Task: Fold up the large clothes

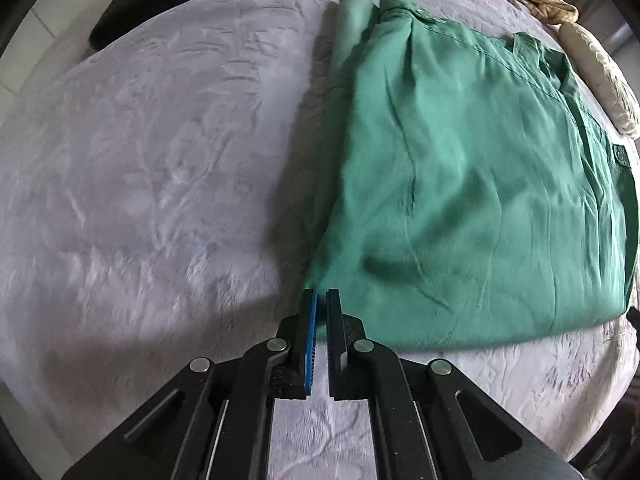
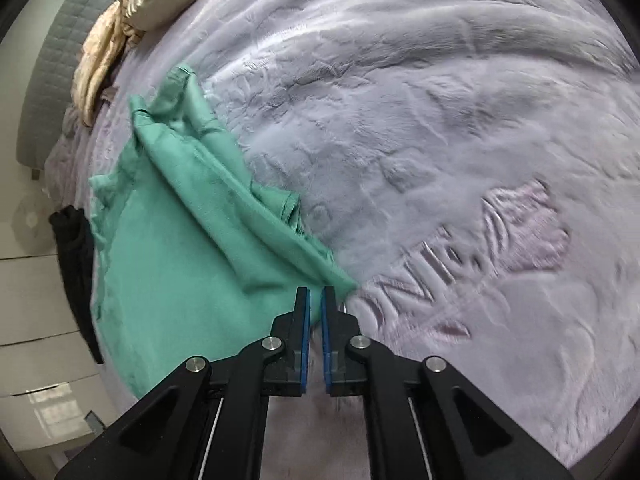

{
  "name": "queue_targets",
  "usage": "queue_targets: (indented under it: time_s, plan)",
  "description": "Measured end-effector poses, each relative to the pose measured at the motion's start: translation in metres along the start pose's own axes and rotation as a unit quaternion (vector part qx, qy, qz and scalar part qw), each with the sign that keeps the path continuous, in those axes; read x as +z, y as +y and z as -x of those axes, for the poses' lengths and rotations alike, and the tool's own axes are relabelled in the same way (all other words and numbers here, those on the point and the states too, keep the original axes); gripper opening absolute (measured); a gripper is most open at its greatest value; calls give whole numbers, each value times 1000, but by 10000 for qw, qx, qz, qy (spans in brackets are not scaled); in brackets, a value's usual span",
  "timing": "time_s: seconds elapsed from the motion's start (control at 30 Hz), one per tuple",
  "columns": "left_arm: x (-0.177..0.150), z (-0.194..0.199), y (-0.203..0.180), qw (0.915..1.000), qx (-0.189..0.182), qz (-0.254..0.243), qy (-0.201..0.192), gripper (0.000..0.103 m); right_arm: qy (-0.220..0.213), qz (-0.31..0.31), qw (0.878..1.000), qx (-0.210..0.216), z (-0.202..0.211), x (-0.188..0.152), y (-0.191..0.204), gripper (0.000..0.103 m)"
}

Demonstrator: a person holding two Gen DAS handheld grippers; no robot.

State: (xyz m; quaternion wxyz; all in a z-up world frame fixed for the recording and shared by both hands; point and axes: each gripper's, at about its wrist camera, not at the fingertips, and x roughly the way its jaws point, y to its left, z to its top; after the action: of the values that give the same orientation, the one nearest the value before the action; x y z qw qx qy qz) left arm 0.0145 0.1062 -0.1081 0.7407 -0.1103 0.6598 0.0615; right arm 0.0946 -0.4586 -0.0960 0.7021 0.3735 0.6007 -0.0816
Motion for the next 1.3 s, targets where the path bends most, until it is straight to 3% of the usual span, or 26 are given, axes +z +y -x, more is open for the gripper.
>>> queue_targets:
  time_s: [0.33, 0.77, 0.8, 0.83, 0.87, 0.93, 1.07, 1.2, 1.23, 1.3]
  plan:
    - [-33, 41, -14, 9996, -162, -82, 236, 5, 235, 137, 9993, 269, 20, -39, 21, 7]
    - [-51, 56, -28, 9988, -147, -286, 365, 5, 730, 1112, 9910, 154, 4, -88, 94, 7]
    - [-50, 52, -34, 9988, -134, -285, 383, 16, 787, 1178, 9898, 139, 2, -92, 100, 7]
    - [-51, 51, -35, 9987, -128, -285, 411, 38, 821, 1218, 9891, 132, 0, -95, 103, 7]
    - [-53, 50, -35, 9988, -90, -260, 416, 97, 862, 1274, 9880, 114, -3, -99, 107, 7]
    - [-57, 57, -35, 9995, -22, -262, 177, 102, 926, 1375, 9861, 71, -6, -105, 113, 7]
    - [-65, 61, -33, 9993, -161, -273, 205, 102, 990, 1533, 9832, 32, -10, -113, 125, 7]
    - [-65, 62, -33, 9997, 15, -180, 158, 102, 1012, 1665, 9808, -25, -11, -117, 133, 7]
    - [-65, 64, -28, 9998, 11, -106, 146, 102, 1010, 1711, 9800, -47, -11, -119, 136, 10]
    - [-64, 66, -21, 9998, -113, 33, 127, 102, 979, 1811, 9785, -105, -10, -120, 141, 42]
